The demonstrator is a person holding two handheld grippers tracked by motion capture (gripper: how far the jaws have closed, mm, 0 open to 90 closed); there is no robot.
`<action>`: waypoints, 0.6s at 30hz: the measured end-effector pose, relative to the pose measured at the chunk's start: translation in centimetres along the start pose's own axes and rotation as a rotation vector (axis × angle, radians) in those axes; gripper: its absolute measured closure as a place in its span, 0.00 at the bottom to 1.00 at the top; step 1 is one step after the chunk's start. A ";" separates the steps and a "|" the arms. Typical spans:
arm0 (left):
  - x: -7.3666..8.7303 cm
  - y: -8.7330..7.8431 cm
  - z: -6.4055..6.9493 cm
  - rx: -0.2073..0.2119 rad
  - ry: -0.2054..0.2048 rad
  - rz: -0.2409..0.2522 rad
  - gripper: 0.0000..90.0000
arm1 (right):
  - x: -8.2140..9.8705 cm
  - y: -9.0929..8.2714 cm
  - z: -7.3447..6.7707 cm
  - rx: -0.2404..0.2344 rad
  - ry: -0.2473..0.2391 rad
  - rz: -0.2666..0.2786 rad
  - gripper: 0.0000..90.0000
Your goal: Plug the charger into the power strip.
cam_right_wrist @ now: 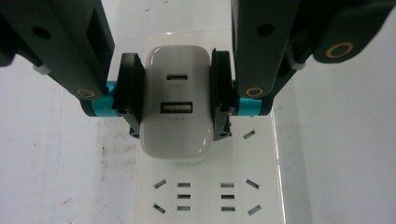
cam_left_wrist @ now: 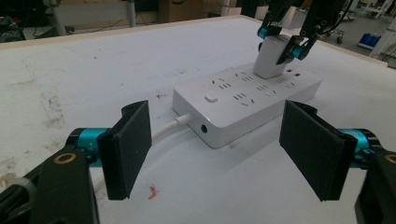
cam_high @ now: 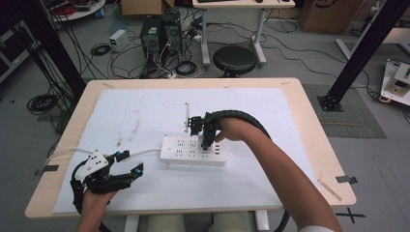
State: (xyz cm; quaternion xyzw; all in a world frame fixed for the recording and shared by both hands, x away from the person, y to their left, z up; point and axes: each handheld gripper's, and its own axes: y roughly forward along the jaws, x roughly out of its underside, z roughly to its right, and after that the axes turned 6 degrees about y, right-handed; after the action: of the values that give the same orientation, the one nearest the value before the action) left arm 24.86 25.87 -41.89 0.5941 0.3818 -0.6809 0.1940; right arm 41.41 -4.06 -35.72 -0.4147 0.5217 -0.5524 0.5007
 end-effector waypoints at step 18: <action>-0.1 0.1 0.0 0.000 -0.006 0.007 0.28 | 1.3 0.5 0.5 -0.033 0.026 0.118 0.70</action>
State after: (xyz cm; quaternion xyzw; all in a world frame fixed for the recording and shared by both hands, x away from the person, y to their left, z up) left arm 24.92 25.81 -41.83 0.5935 0.3788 -0.6821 0.1976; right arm 41.78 -5.40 -36.25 -0.3843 0.5605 -0.5186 0.5188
